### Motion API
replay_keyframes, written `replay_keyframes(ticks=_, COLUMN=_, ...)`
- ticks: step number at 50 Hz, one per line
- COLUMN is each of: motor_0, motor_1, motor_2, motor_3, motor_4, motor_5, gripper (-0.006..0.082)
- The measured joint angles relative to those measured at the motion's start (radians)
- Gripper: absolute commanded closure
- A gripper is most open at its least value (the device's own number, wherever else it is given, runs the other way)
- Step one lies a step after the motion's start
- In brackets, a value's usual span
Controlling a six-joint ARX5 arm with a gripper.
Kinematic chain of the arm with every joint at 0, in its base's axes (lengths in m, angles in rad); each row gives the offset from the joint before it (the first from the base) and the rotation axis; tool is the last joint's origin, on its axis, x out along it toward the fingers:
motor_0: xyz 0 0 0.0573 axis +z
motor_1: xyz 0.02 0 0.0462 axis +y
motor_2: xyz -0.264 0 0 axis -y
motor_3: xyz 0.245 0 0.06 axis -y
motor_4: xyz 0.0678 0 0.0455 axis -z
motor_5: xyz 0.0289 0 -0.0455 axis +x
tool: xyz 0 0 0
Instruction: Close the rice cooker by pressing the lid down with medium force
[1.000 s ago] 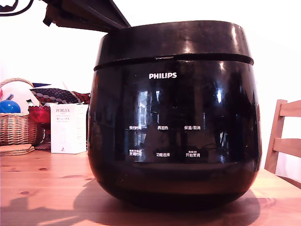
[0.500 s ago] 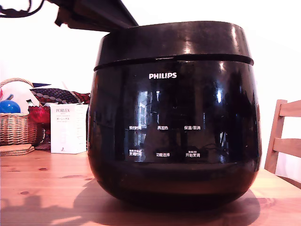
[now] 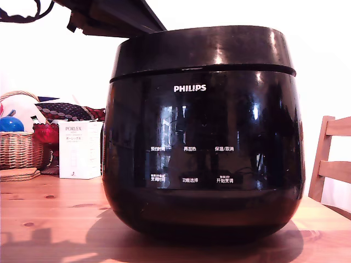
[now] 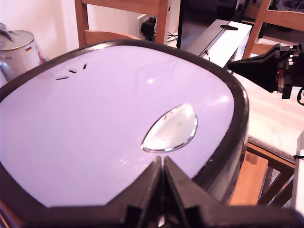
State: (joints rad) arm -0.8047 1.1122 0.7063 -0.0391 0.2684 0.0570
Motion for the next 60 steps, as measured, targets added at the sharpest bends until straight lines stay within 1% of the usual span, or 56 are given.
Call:
replay_keyframes(ticks=27, motor_0=-0.001, motor_1=-0.013, motor_2=-0.066, motor_3=0.110, motor_4=-0.001, motor_5=0.000, gripper=0.0791)
replay_keyframes(ticks=34, motor_0=-0.001, motor_1=-0.035, motor_2=-0.083, motor_3=0.147, motor_4=-0.006, motor_5=0.000, gripper=0.0791)
replay_keyframes(ticks=46, motor_0=0.005, motor_1=-0.090, motor_2=-0.105, motor_3=0.156, motor_4=-0.024, motor_5=-0.001, gripper=0.0791)
replay_keyframes(ticks=52, motor_0=0.045, motor_1=-0.103, motor_2=-0.098, motor_3=0.136, motor_4=-0.054, motor_5=-0.001, gripper=0.0791)
replay_keyframes(ticks=57, motor_0=0.101, motor_1=-0.105, motor_2=-0.078, motor_3=0.113, motor_4=-0.079, motor_5=0.003, gripper=0.0791)
replay_keyframes(ticks=60, motor_0=0.138, motor_1=-0.105, motor_2=-0.063, motor_3=0.112, motor_4=-0.092, motor_5=0.027, gripper=0.0791)
